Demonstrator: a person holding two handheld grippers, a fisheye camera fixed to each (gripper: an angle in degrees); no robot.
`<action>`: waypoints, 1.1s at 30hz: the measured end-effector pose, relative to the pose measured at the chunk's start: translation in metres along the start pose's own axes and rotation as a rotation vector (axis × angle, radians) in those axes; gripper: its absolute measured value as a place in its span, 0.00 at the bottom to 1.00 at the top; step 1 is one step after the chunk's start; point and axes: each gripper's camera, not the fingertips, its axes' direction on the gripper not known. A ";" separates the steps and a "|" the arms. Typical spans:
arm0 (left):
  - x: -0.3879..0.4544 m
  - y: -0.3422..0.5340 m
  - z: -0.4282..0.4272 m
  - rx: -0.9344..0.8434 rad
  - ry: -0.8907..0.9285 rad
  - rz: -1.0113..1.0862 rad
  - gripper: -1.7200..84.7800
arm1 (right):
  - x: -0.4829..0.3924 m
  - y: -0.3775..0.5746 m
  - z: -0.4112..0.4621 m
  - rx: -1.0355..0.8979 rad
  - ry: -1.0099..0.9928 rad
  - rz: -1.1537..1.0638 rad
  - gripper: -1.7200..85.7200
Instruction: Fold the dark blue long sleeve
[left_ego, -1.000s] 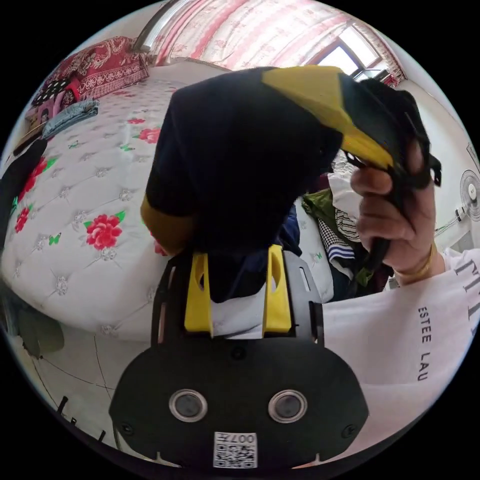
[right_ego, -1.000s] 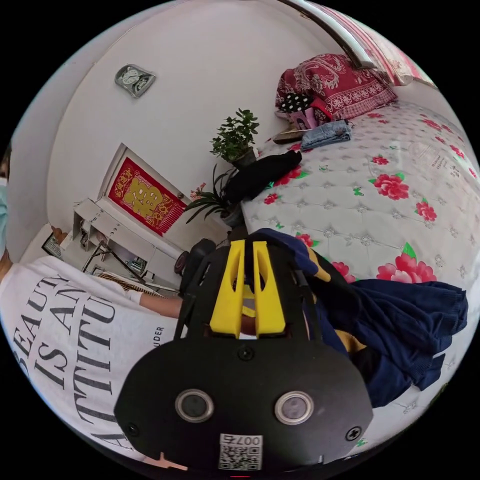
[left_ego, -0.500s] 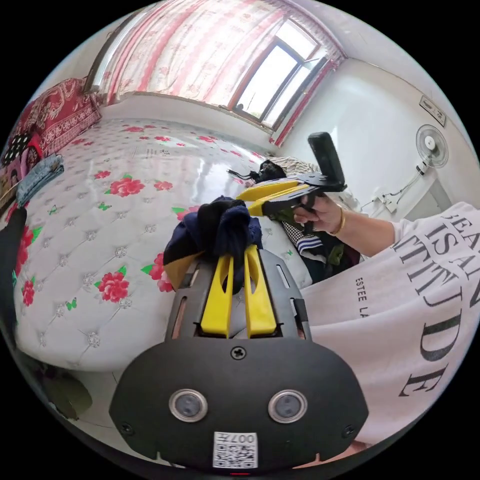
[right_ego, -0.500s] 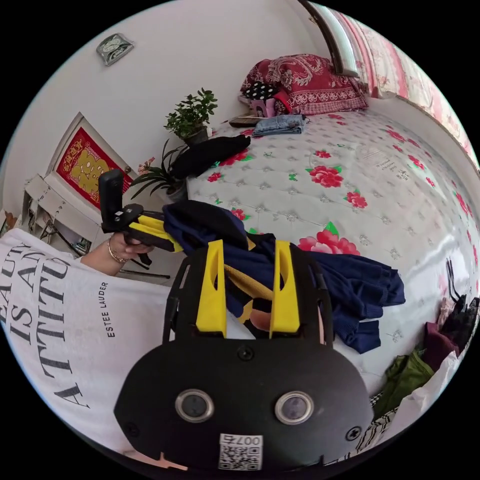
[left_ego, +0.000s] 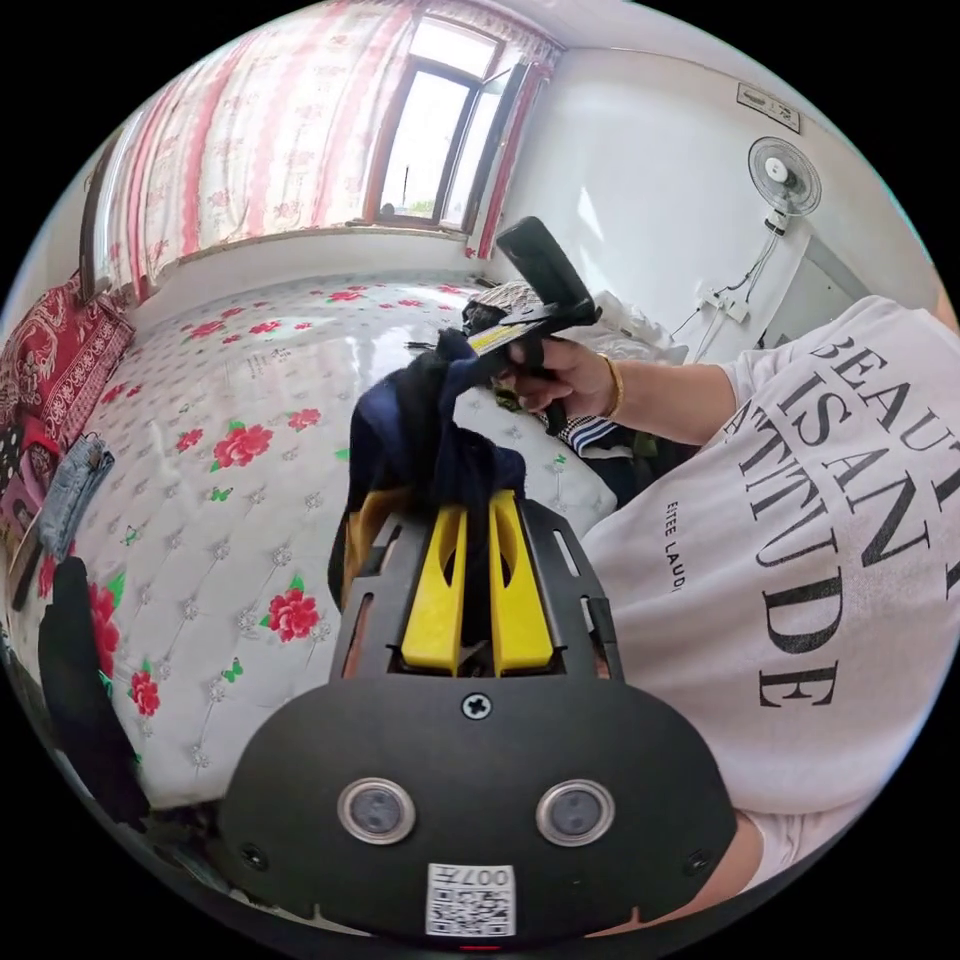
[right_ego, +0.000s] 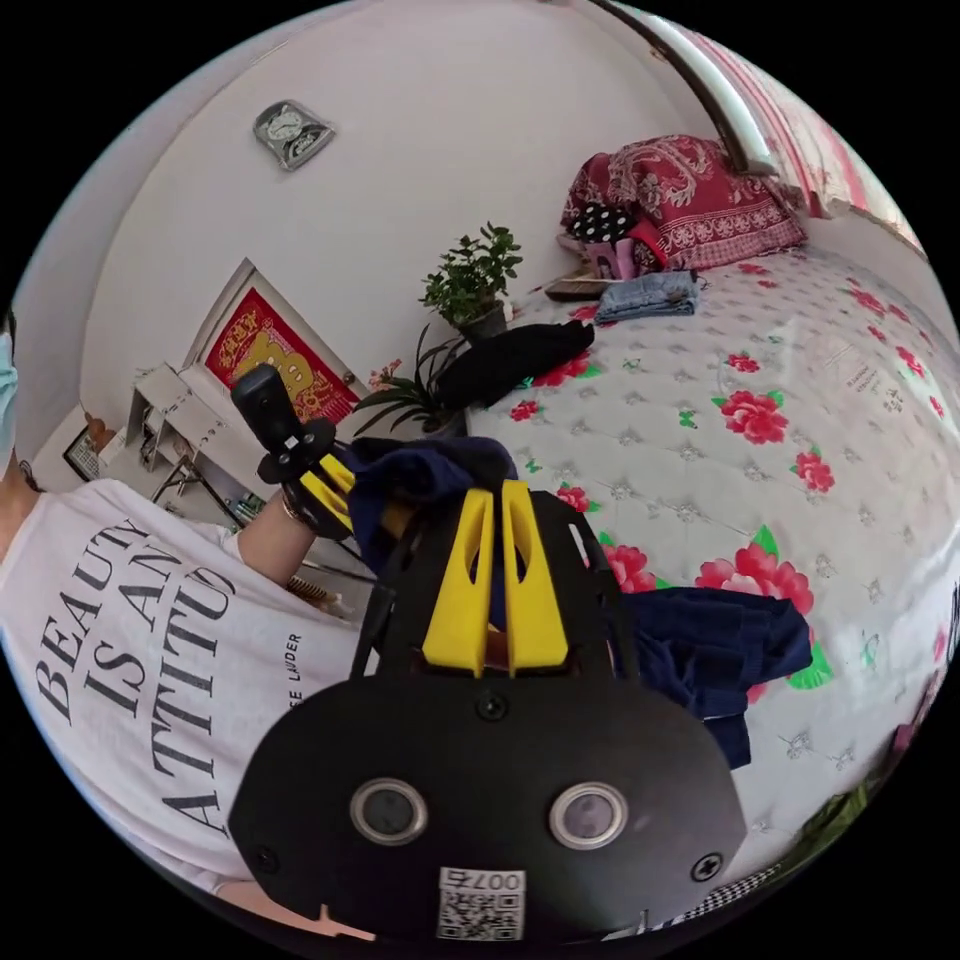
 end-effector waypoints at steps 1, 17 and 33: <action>0.002 -0.003 0.003 0.006 -0.012 -0.023 0.05 | 0.000 0.000 -0.011 0.019 0.018 0.001 0.02; 0.058 -0.064 0.070 0.144 -0.159 -0.373 0.16 | -0.065 -0.029 -0.261 0.233 0.343 -0.162 0.02; 0.136 -0.162 0.157 0.125 -0.260 -0.384 0.03 | -0.128 -0.009 -0.450 0.391 0.394 -0.268 0.02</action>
